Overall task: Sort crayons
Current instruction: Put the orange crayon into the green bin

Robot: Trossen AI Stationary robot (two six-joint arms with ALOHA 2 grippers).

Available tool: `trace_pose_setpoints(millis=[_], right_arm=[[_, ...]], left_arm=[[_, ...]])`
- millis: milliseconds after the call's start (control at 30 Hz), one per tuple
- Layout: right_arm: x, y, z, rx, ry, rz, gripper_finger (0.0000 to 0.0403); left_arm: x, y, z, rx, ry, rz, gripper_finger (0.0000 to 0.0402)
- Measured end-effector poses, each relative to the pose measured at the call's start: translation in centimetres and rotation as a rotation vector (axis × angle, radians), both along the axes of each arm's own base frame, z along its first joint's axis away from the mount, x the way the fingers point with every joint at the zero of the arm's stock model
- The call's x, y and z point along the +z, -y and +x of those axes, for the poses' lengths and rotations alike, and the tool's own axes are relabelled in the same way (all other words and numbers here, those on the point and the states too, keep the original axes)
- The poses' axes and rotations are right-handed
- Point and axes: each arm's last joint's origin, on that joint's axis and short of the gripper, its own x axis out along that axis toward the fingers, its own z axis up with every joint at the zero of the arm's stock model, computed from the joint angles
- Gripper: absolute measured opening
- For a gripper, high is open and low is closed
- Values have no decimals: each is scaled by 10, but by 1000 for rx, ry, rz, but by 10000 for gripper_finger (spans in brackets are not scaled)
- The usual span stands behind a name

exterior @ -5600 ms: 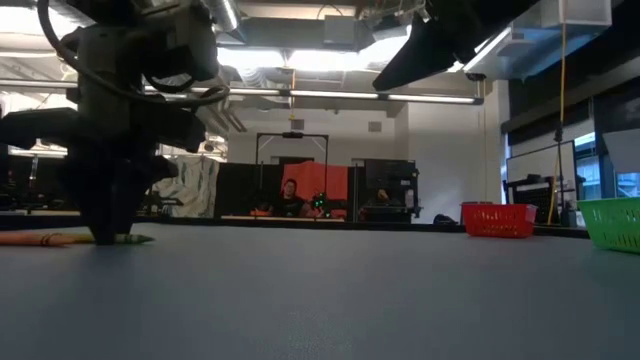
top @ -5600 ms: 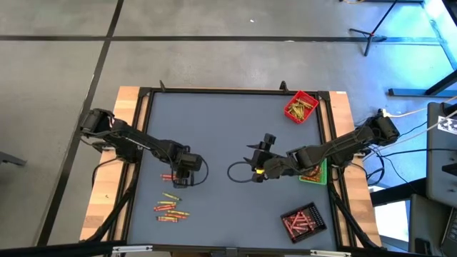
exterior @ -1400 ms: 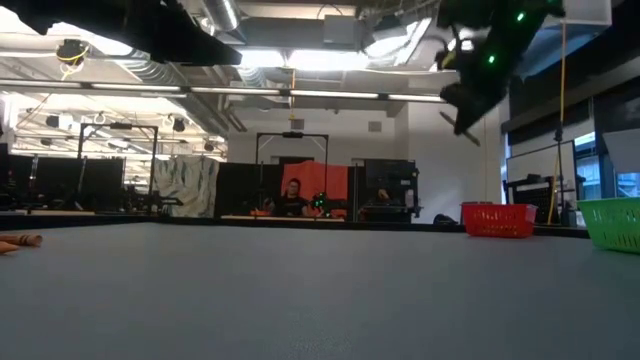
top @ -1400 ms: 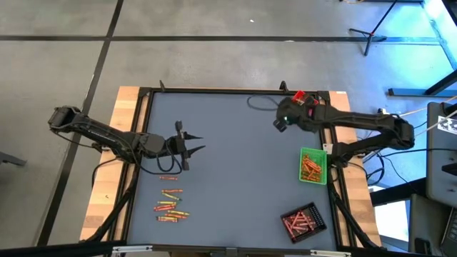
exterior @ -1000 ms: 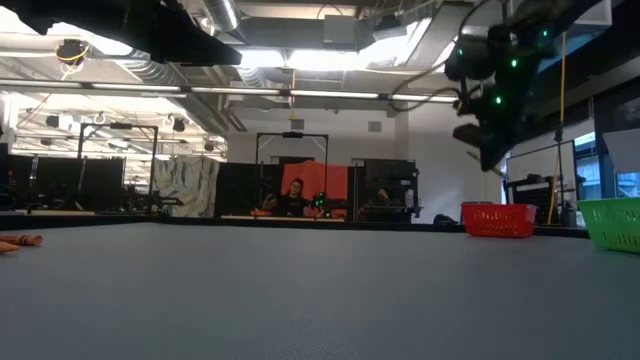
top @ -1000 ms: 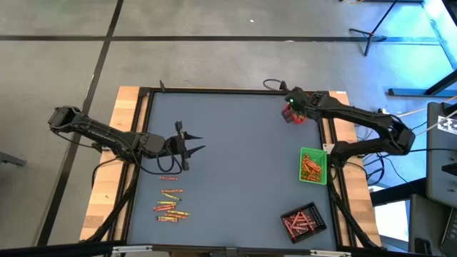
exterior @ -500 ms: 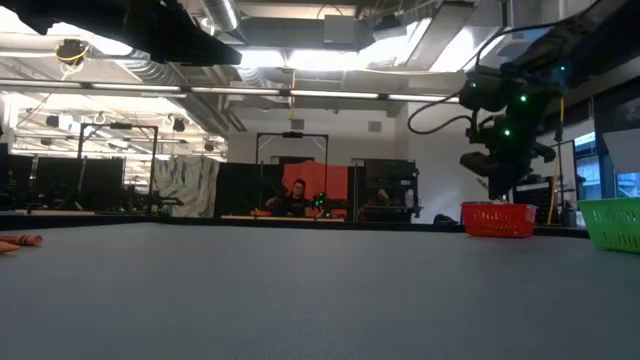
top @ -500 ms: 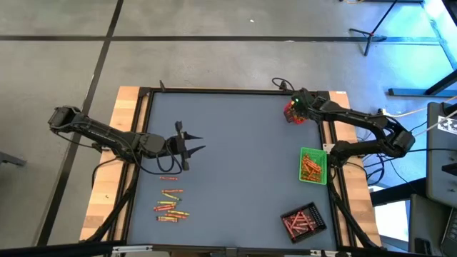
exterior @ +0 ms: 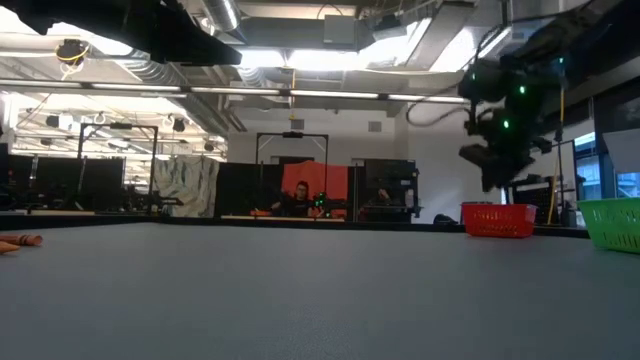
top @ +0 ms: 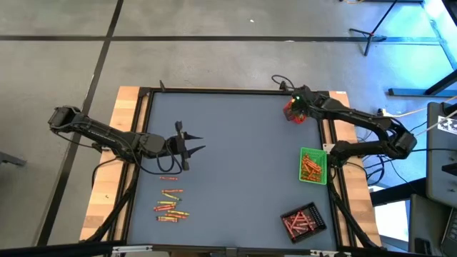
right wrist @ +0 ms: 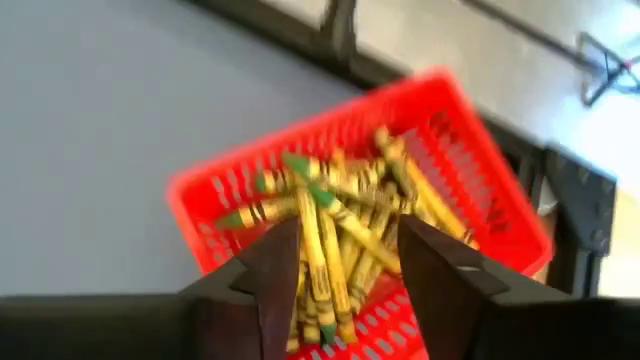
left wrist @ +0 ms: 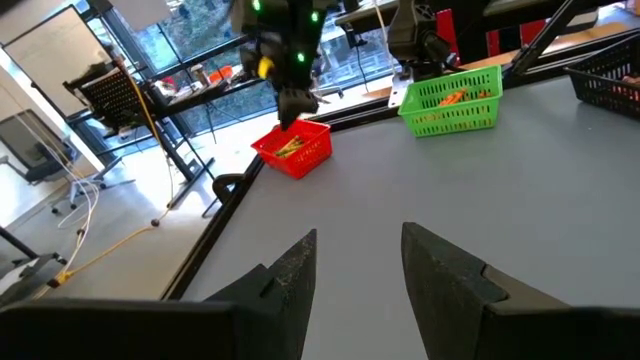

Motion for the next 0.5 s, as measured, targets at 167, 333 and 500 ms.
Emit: trace_pose_setpoints(millis=[167, 333, 500], right_arm=[[38, -26, 23, 170, 177, -115, 173], [62, -70, 51, 439, 357, -235, 174], [70, -115, 75, 682, 468, -273, 174]], left_arm=[[0, 0, 0, -9, -1, -2, 131], [-5, 2, -1, -75, -45, -51, 131], [-24, 2, -8, -61, -227, -135, 131]])
